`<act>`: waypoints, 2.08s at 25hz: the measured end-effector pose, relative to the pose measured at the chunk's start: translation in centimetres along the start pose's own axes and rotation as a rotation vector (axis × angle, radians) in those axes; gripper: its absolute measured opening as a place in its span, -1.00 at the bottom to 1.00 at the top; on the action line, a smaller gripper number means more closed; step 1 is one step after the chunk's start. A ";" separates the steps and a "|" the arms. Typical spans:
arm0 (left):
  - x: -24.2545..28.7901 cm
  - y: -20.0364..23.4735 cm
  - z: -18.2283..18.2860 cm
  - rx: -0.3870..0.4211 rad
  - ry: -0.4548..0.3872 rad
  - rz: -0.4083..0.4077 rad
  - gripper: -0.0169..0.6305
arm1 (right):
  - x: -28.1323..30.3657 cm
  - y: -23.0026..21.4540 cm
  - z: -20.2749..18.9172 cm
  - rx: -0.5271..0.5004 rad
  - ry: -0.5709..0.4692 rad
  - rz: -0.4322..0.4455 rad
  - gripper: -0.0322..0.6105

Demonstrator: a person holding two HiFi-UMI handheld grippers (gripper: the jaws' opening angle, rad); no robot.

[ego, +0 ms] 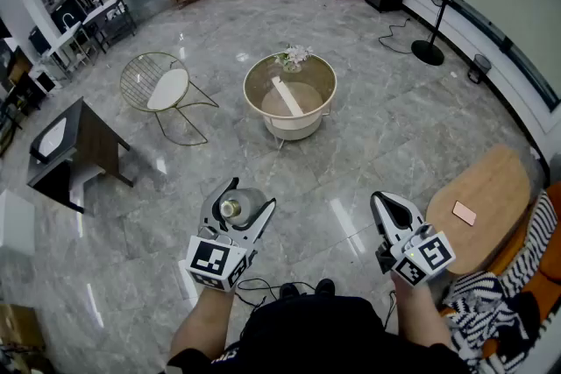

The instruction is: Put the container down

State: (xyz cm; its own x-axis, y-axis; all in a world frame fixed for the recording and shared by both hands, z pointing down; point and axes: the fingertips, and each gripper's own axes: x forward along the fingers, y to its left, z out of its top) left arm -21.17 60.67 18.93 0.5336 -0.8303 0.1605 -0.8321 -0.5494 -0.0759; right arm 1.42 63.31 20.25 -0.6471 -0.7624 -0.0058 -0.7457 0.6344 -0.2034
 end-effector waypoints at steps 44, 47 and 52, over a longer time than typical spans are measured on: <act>2.7 -2.0 0.5 -0.025 -0.027 0.053 0.13 | -1.1 -1.3 2.0 -0.149 0.030 0.051 -0.85; 5.1 0.4 0.5 -0.024 -0.027 0.040 0.13 | 1.9 -2.9 2.2 -0.139 0.028 0.035 -0.85; 10.2 4.7 0.8 -0.023 -0.033 0.018 0.13 | 7.8 -6.1 2.2 -0.122 0.039 0.029 -0.85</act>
State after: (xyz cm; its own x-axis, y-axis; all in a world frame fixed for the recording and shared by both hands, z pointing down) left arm -19.55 49.57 19.41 0.5226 -0.8431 0.1265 -0.8449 -0.5321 -0.0557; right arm 1.32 53.20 19.29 -0.6726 -0.7394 0.0285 -0.7388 0.6689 -0.0828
